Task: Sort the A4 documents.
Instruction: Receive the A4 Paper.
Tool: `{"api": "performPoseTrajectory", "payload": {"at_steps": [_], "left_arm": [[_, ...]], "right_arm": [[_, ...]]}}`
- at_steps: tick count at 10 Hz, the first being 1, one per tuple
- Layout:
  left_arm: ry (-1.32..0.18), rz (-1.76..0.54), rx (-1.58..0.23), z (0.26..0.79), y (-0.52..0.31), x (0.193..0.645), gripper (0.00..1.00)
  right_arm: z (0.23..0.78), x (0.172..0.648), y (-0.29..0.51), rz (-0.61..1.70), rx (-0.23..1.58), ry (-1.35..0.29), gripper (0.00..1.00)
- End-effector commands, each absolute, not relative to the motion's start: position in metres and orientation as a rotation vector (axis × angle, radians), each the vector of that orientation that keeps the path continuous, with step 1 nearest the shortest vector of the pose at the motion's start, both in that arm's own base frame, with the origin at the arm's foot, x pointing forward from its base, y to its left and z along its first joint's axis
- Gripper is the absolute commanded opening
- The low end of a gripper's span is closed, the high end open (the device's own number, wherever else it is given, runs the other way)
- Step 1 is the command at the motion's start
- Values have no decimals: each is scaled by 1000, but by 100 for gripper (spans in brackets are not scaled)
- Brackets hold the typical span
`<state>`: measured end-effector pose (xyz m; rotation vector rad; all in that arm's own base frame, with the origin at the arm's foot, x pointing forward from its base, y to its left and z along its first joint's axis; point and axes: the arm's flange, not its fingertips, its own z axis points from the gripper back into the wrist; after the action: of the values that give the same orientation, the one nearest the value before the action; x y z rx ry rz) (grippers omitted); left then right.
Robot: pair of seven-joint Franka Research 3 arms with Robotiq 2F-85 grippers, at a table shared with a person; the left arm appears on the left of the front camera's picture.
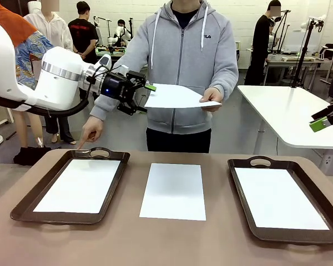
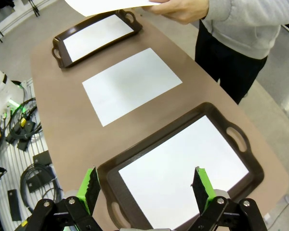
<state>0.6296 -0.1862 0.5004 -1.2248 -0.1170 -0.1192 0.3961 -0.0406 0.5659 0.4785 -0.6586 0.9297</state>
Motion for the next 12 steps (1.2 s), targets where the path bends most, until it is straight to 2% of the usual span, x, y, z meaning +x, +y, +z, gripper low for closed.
{"api": "performPoseTrajectory", "payload": {"at_steps": [1, 3, 10, 11, 12], "left_arm": [[-98, -74, -1327, 503, -187, 636, 100], [-65, -60, -1420, 502, -193, 635, 100], [87, -33, -1508, 491, -206, 622, 100], [94, -31, -1510, 490, -208, 621, 96], [79, -33, -1505, 488, -208, 620, 86]], "right_arm": [[565, 396, -41, 928, 484, -659, 100], [565, 396, -41, 928, 484, -659, 100], [565, 396, -41, 928, 484, -659, 100], [565, 396, -41, 928, 484, -659, 100], [565, 396, -41, 928, 484, -659, 100]]}}
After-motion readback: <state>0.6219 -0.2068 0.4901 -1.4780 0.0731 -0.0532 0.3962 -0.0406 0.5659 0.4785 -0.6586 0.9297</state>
